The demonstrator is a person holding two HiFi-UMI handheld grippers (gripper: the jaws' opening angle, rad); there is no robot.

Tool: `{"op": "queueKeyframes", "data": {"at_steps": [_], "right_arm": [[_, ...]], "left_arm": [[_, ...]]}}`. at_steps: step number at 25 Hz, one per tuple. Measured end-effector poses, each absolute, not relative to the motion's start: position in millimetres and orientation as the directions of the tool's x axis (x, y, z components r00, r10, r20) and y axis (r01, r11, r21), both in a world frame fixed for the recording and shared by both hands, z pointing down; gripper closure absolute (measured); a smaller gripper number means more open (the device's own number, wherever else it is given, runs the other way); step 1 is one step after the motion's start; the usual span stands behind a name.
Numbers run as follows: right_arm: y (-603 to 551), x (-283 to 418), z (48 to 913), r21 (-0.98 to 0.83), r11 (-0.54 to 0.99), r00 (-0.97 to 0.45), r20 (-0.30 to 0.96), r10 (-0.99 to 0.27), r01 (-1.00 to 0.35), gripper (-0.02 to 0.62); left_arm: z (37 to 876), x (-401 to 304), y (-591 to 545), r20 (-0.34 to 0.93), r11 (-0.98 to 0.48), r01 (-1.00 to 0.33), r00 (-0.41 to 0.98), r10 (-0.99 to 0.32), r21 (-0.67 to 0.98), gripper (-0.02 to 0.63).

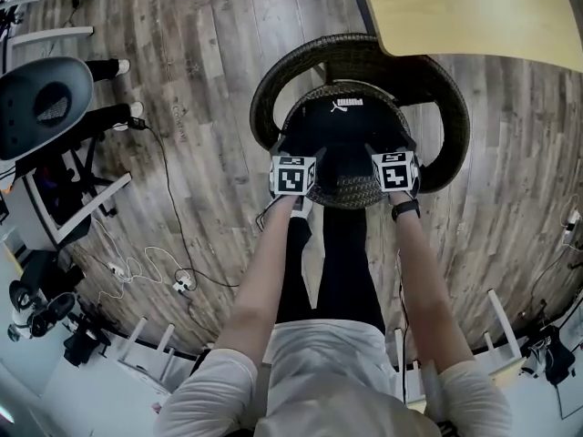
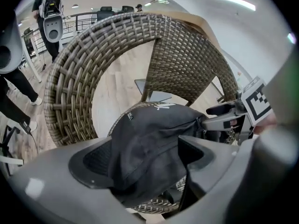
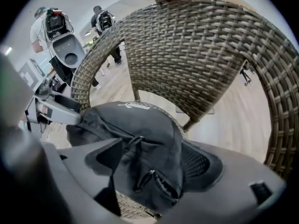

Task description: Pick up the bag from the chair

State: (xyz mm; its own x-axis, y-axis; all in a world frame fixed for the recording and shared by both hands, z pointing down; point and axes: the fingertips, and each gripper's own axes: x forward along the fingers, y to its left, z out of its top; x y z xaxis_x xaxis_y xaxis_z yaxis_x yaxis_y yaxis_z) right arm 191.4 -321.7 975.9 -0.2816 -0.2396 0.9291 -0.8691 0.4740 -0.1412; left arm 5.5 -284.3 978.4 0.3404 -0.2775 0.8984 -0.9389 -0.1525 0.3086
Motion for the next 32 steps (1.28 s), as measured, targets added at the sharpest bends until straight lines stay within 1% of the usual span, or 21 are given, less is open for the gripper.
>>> {"op": "queueKeyframes", "data": {"at_steps": [4,8,11,15,18,21,22,24,25,28,31,32], "right_arm": [[-323,199,1002,-0.151,0.457,-0.272,0.939,-0.212,-0.877,0.224],[-310,206,1031,-0.163,0.482,-0.260,0.955,-0.141,-0.861,0.175],[-301,209,1048,-0.223,0.427,-0.296,0.949,-0.113,-0.876,0.172],[-300,211,1055,-0.257,0.407,-0.324,0.941,-0.103,-0.877,0.173],[-299,207,1058,-0.277,0.403,-0.334,0.939,-0.079,-0.872,0.173],[-297,206,1056,-0.265,0.403,-0.315,0.947,-0.063,-0.876,0.179],[-296,206,1054,-0.260,0.407,-0.310,0.949,-0.061,-0.876,0.196],[-294,205,1049,-0.253,0.425,-0.306,0.950,-0.059,-0.869,0.287],[-294,205,1047,-0.250,0.433,-0.304,0.951,-0.059,-0.866,0.319],[-293,204,1042,-0.241,0.445,-0.297,0.953,-0.059,-0.862,0.381],[-293,203,1035,-0.234,0.443,-0.288,0.956,-0.057,-0.865,0.443],[-292,203,1031,-0.232,0.442,-0.287,0.956,-0.060,-0.867,0.463]], "left_arm": [[1000,6,-284,0.907,-0.128,-0.940,0.340,-0.249,0.318,0.170],[1024,5,-279,0.935,-0.111,-0.954,0.297,-0.196,0.280,0.170],[1042,1,-271,0.953,-0.087,-0.965,0.259,-0.156,0.248,0.170],[1050,3,-271,0.945,-0.056,-0.956,0.295,-0.142,0.290,0.176],[1050,4,-271,0.939,-0.058,-0.949,0.316,-0.138,0.310,0.228],[1048,6,-270,0.942,-0.061,-0.951,0.309,-0.129,0.304,0.254],[1046,7,-270,0.945,-0.064,-0.953,0.303,-0.123,0.298,0.268],[1043,9,-269,0.948,-0.076,-0.954,0.298,-0.113,0.291,0.300],[1042,10,-268,0.948,-0.084,-0.953,0.299,-0.112,0.291,0.315],[1040,13,-266,0.945,-0.122,-0.950,0.302,-0.127,0.287,0.382],[1033,13,-267,0.946,-0.143,-0.952,0.290,-0.142,0.270,0.435],[1030,13,-267,0.946,-0.139,-0.953,0.289,-0.145,0.270,0.443]]}}
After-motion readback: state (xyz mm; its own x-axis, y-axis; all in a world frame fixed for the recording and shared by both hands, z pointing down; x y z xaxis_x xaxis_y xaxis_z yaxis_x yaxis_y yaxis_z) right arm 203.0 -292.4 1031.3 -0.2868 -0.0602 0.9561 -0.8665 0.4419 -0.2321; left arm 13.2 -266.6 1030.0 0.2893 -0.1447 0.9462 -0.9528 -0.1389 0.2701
